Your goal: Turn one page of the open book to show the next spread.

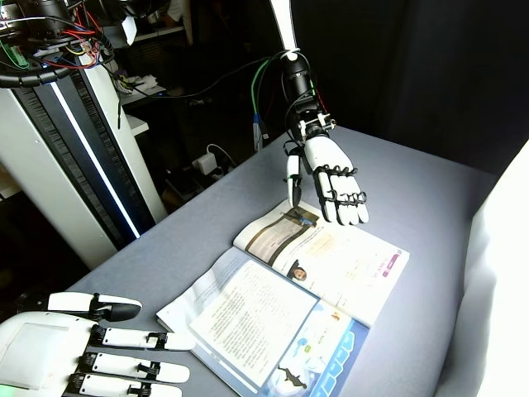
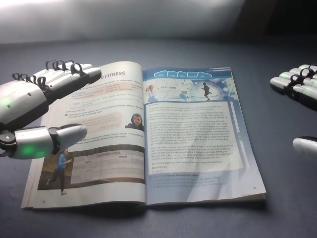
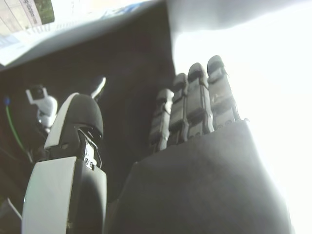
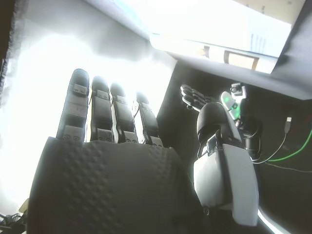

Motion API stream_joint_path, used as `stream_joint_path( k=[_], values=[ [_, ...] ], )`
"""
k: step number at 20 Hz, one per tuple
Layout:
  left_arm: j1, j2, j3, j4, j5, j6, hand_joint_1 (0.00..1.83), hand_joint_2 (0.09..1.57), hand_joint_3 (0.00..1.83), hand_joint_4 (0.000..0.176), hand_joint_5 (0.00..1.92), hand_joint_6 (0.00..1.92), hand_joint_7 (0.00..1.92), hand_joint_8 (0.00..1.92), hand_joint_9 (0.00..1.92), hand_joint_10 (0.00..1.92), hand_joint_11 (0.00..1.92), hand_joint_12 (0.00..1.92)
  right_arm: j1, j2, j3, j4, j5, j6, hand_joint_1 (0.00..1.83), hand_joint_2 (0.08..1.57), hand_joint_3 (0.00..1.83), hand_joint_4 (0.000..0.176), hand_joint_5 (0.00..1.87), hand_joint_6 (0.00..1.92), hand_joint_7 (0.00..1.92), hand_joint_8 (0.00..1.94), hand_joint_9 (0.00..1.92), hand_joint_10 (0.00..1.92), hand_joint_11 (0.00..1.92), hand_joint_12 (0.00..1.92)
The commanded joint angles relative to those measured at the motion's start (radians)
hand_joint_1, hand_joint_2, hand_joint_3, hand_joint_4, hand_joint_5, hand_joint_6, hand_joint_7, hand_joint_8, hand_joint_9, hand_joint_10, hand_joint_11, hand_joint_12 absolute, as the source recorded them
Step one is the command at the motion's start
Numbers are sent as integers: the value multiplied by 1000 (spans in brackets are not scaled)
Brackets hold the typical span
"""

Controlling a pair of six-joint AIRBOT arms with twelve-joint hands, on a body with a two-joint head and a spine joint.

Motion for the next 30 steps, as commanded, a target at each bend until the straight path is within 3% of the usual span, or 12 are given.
stream_joint_path(
  k=[1,4,8,10,13,17,18,19,21,24,27,30],
  values=[
    [4,6,0,-27,-111,-7,352,1358,21,7,24,3,0,0,0,0,0,0,10,6,1,-2,93,0,214,1324,27,0,0,0,0,0,0,0,0,0],
    [9,13,-5,-30,-113,-8,288,1376,16,0,14,3,0,0,0,0,0,0,20,4,1,-17,76,0,223,1318,14,0,0,0,0,0,0,0,0,0],
    [13,15,-4,-32,-106,-7,235,1373,6,16,1,1,0,0,0,0,0,0,57,-11,11,-62,16,0,195,1324,11,0,0,0,0,0,0,0,0,0],
    [25,23,-5,-38,-102,-7,159,1380,6,5,0,0,0,0,0,0,0,0,100,-29,24,-111,-49,0,201,1326,10,0,0,0,0,0,0,0,0,0],
    [47,35,-9,-57,-100,-7,159,1376,2,23,0,0,0,0,0,0,0,0,164,-73,51,-195,-157,14,122,1328,8,0,0,0,0,0,0,0,0,0],
    [75,48,-19,-72,-104,-5,232,1370,0,7,14,4,0,0,0,0,0,0,203,-139,97,-285,-253,72,56,1308,0,0,0,0,0,0,0,0,1,0],
    [86,49,-22,-84,-111,-2,246,1377,1,23,2,0,0,0,0,0,0,0,207,-158,109,-308,-279,91,64,1310,0,0,0,0,0,0,0,0,0,0],
    [97,51,-26,-93,-118,2,259,1376,0,18,10,3,0,0,0,0,0,0,208,-171,118,-327,-296,109,55,1310,0,0,0,0,0,0,0,0,0,0],
    [119,53,-31,-110,-131,5,250,1375,0,35,0,0,0,0,0,0,0,0,208,-198,133,-346,-327,125,25,1304,0,0,0,0,0,0,0,0,0,0],
    [137,53,-35,-123,-135,5,211,1388,5,21,0,0,0,0,0,0,0,0,207,-223,148,-353,-361,126,47,1299,0,0,0,0,0,0,0,0,0,0],
    [154,53,-39,-131,-137,5,207,1393,2,36,0,0,0,0,0,0,0,0,207,-254,167,-364,-381,131,51,1298,0,0,0,0,0,0,0,0,0,0],
    [169,47,-40,-137,-130,5,258,1386,0,0,19,6,0,0,0,0,0,0,224,-296,191,-372,-379,137,1,1307,2,0,0,0,0,0,0,0,0,0]
  ],
)
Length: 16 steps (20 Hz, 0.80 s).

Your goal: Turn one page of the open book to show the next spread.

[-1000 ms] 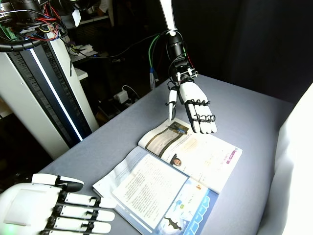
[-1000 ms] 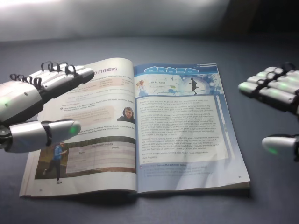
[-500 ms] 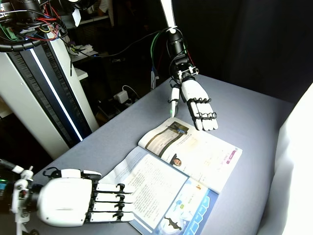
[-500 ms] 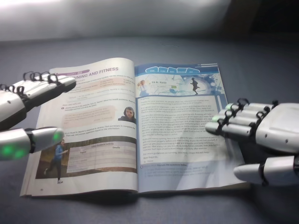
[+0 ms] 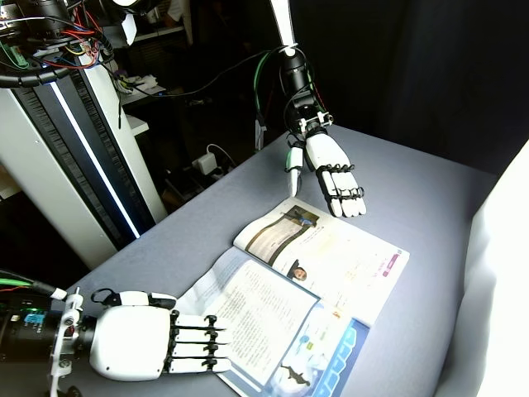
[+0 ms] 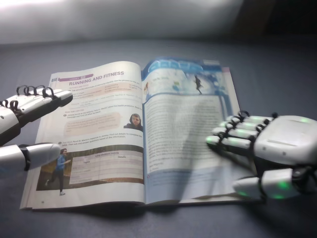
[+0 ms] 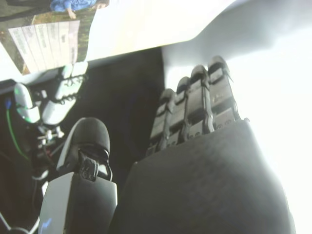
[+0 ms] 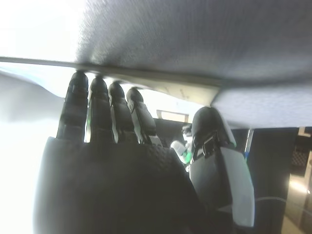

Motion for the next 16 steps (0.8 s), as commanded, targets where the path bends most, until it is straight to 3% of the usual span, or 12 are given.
stream_joint_path(
  k=[1,3,5,6,9,13,15,16],
  values=[
    [6,-2,-2,-29,-115,-4,261,1387,0,0,28,9,0,0,0,0,0,0,13,-20,3,2,70,7,0,1301,0,0,0,0,0,0,0,0,0,0],
    [26,-3,-5,-42,-117,-4,197,1397,3,2,30,5,0,0,0,0,0,0,33,-53,22,2,101,15,0,1266,0,0,0,0,0,0,0,0,0,0],
    [49,-5,-7,-52,-109,-5,198,1398,2,18,37,5,0,0,0,0,0,0,63,-95,44,-5,124,19,0,1267,0,0,0,0,0,0,0,0,0,0],
    [55,-7,-7,-53,-104,-7,208,1402,2,0,69,14,0,0,0,0,0,0,76,-110,54,-15,130,22,0,1258,0,0,0,0,0,0,0,0,0,0],
    [65,-22,2,-55,-88,-13,289,1399,0,0,137,26,7,2,0,0,0,0,121,-171,96,-51,165,47,0,1250,0,0,0,0,0,0,0,0,0,0],
    [75,-35,10,-53,-76,-24,155,1446,14,0,122,9,0,0,0,0,0,0,206,-260,146,-125,219,86,0,1207,0,0,0,0,0,0,0,0,0,0],
    [75,-40,16,-52,-78,-29,19,1465,15,42,23,0,0,0,0,0,0,0,244,-291,152,-164,240,96,0,1215,0,0,0,0,0,0,0,0,0,0],
    [75,-42,20,-51,-78,-31,3,1405,0,61,4,0,0,0,0,0,0,0,263,-311,159,-189,263,117,0,1206,0,0,0,0,0,0,0,0,0,0]
  ],
)
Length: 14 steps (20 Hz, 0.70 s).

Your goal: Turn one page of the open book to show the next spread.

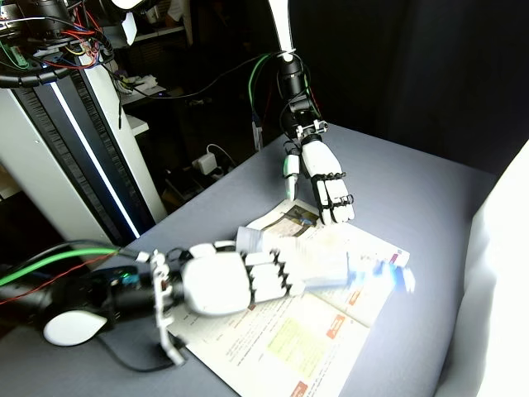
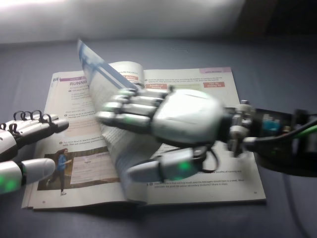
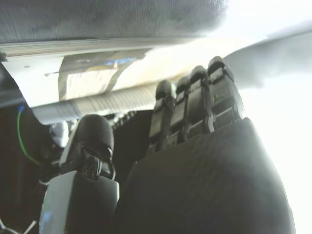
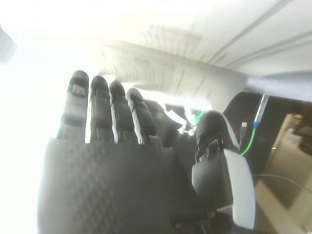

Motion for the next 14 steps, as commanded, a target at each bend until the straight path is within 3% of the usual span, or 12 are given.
stream_joint_path(
  k=[1,2,3,6,7,8,14],
  values=[
    [-2,-5,7,-20,-109,-4,0,1410,0,47,0,0,0,0,0,0,0,0,15,-1,4,9,142,20,0,1196,0,0,0,0,0,0,0,0,0,0],
    [-2,-6,8,-20,-109,-4,0,1368,0,0,109,9,176,16,247,37,104,568,28,-12,7,-8,168,39,0,1161,0,0,0,0,0,0,0,0,0,0],
    [-3,-8,10,-21,-110,-5,0,1207,0,0,203,10,266,15,349,41,63,939,52,-17,6,-47,206,74,0,1171,0,0,0,0,0,0,0,0,0,0],
    [-3,-9,13,-23,-115,-5,0,1121,0,0,191,1,221,2,329,19,12,984,102,-17,-20,-142,292,130,0,1168,0,0,0,0,0,0,0,0,0,0],
    [-3,-10,15,-27,-120,-5,4,1417,14,0,242,15,209,0,231,3,2,791,117,-10,-36,-161,324,137,0,1156,0,0,0,0,0,0,0,0,0,0],
    [-3,-10,15,-33,-125,-5,0,1540,193,0,181,15,216,3,210,0,0,772,122,5,-50,-165,361,139,0,1169,0,0,0,0,0,0,0,0,0,0],
    [-2,1,4,-60,-152,5,0,1571,253,0,167,11,219,3,206,0,0,779,126,125,-121,-171,447,137,0,1152,0,0,0,0,0,0,0,0,0,0]
  ],
)
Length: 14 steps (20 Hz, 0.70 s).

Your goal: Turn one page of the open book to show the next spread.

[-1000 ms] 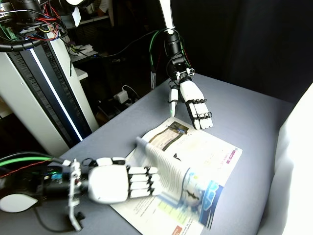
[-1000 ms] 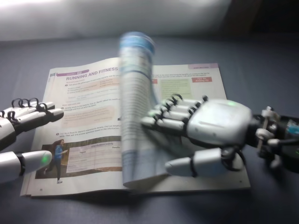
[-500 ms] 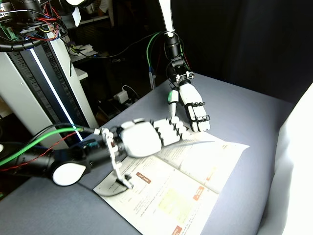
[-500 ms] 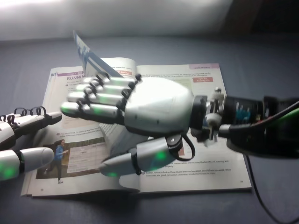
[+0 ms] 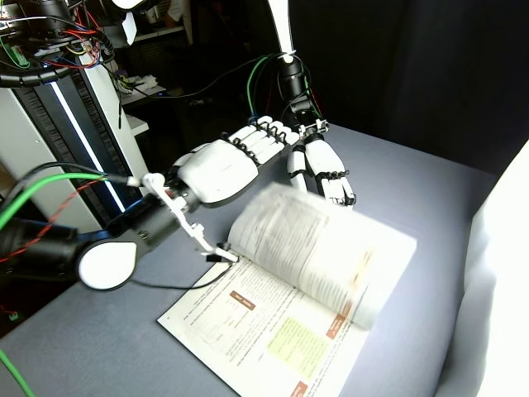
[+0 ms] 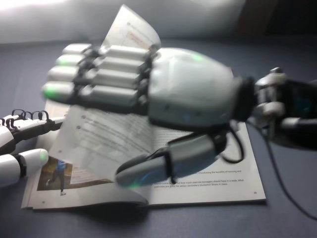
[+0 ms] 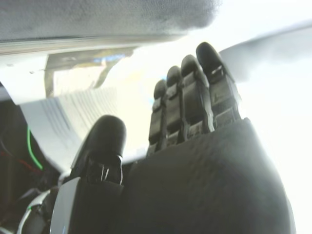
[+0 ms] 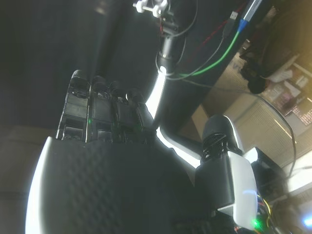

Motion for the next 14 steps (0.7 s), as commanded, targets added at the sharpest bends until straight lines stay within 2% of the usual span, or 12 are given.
stream_joint_path(
  k=[1,5,6,7,8,9,10,11,12,13,14],
  values=[
    [-1,14,-3,-22,-128,5,0,1571,253,0,167,10,219,3,206,0,0,779,11,18,-19,44,123,-6,0,1152,0,0,0,0,0,0,0,0,0,0],
    [22,40,-25,-64,-174,25,0,1571,253,0,167,9,219,2,206,0,0,780,10,79,-66,80,116,-48,0,1150,0,0,0,0,0,0,0,0,0,0],
    [31,53,-36,-80,-192,41,205,1392,83,0,92,1,43,0,40,0,0,155,1,111,-76,99,111,-61,0,1156,0,0,0,0,0,0,0,0,0,0],
    [47,75,-53,-106,-217,66,229,1369,29,20,55,6,1,0,1,0,0,5,-24,161,-95,140,104,-96,0,1147,0,0,0,0,0,0,0,0,0,0],
    [57,92,-64,-122,-235,80,229,1369,29,20,55,6,1,0,1,0,0,5,-42,195,-110,168,100,-121,0,1147,0,0,0,0,0,0,0,0,0,0],
    [67,107,-75,-138,-252,93,193,1387,27,0,55,8,0,0,0,0,0,0,-60,229,-122,196,97,-148,0,1154,0,0,0,0,0,0,0,0,0,0],
    [77,125,-85,-153,-272,106,207,1393,21,0,42,2,0,0,0,0,0,0,-77,259,-135,223,94,-173,0,1149,0,0,0,0,0,0,0,0,0,0],
    [85,136,-91,-165,-289,115,219,1394,15,0,66,10,0,0,0,0,0,0,-94,287,-147,253,90,-198,76,1185,0,12,0,0,0,0,0,0,0,0],
    [90,144,-95,-176,-313,120,259,1380,4,0,26,4,0,0,0,0,0,0,-114,313,-156,282,87,-216,14,1146,0,35,0,0,0,0,0,0,0,0],
    [90,149,-95,-178,-338,120,268,1383,5,0,4,0,0,0,0,0,0,0,-145,348,-174,333,87,-254,2,1134,0,24,0,0,0,0,0,0,0,0],
    [89,150,-95,-175,-352,120,317,1373,0,0,0,0,0,0,0,0,0,0,-163,370,-186,361,88,-284,0,1157,0,0,0,0,0,0,0,0,0,0]
  ],
)
